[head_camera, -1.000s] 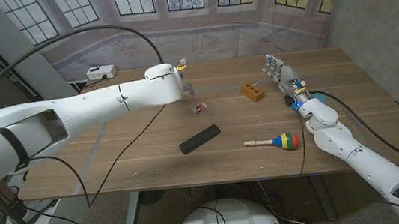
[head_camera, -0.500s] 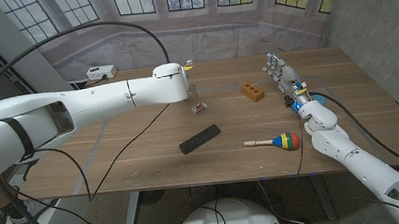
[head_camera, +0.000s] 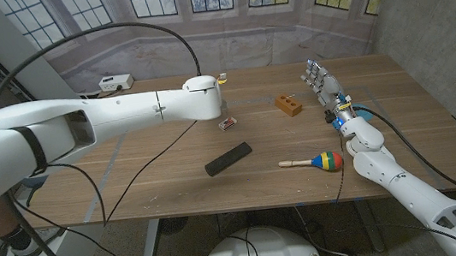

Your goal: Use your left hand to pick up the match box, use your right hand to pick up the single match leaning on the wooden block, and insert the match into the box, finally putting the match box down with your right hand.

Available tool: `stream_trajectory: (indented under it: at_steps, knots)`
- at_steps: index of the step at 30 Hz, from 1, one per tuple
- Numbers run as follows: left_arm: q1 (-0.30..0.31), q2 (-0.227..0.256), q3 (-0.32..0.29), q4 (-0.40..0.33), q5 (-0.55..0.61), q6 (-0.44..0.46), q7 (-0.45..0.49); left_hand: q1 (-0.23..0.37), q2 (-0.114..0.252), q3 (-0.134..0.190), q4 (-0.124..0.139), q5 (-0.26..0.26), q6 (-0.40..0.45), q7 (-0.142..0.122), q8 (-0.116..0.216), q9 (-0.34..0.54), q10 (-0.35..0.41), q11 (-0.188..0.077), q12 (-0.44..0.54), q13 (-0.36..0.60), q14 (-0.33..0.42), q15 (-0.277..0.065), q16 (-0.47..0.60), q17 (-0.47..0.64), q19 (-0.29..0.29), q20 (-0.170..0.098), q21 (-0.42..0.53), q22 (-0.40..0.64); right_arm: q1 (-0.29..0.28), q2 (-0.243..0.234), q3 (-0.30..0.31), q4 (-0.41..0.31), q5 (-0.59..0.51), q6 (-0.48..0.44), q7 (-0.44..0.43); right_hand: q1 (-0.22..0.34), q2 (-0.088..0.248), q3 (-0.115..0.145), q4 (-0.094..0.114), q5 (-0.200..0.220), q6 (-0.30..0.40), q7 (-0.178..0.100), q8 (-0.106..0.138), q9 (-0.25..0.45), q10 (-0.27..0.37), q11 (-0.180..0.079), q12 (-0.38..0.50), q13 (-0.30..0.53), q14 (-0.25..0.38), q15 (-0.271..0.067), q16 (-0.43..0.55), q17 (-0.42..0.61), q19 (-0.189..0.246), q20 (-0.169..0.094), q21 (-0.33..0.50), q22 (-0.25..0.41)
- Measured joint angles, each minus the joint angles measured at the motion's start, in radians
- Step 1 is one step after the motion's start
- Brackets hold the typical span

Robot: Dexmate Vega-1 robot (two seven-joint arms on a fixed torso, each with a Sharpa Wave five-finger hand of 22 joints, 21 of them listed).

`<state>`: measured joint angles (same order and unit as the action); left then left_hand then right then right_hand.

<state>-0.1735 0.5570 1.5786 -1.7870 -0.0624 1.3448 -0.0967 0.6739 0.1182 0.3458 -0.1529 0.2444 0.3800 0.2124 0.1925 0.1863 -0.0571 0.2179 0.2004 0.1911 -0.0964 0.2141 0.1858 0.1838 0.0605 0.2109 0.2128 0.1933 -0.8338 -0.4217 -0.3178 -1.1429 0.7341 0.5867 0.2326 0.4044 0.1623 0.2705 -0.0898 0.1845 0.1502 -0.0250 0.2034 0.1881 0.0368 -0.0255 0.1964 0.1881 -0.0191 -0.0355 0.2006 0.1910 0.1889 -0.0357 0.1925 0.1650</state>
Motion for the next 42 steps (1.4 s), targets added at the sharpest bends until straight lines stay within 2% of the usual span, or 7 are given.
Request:
stream_trajectory:
  at_steps: [19, 42]
  knots:
    - [-0.010, -0.053, 0.054, 0.074, 0.022, -0.024, -0.023, 0.004, 0.004, -0.003, 0.003, 0.000, 0.000, 0.000, 0.000, 0.002, 0.000, 0.000, 0.000, 0.000, 0.000, 0.000, 0.000, 0.000, 0.000, 0.000, 0.000, 0.000, -0.020, 0.011, 0.012, 0.007, 0.016, 0.030, 0.010, 0.000, 0.000, 0.004, -0.004, 0.000, 0.000, 0.000, 0.000, 0.000, 0.000, 0.000, 0.000, 0.000, 0.000, 0.000, 0.000, 0.000, 0.000, 0.000, 0.000, 0.000]
    - [0.008, -0.101, 0.056, 0.125, 0.030, -0.040, -0.046, 0.009, 0.009, -0.003, 0.003, 0.007, 0.018, 0.000, 0.000, 0.002, 0.000, 0.000, 0.000, 0.000, 0.000, 0.000, 0.000, 0.000, 0.000, 0.000, 0.000, 0.000, -0.033, 0.026, 0.026, 0.031, 0.040, 0.064, 0.038, 0.000, 0.000, 0.004, -0.004, 0.000, 0.004, 0.004, 0.000, 0.000, 0.000, 0.000, 0.000, 0.000, 0.000, 0.000, 0.000, 0.000, 0.000, 0.000, 0.000, 0.000]
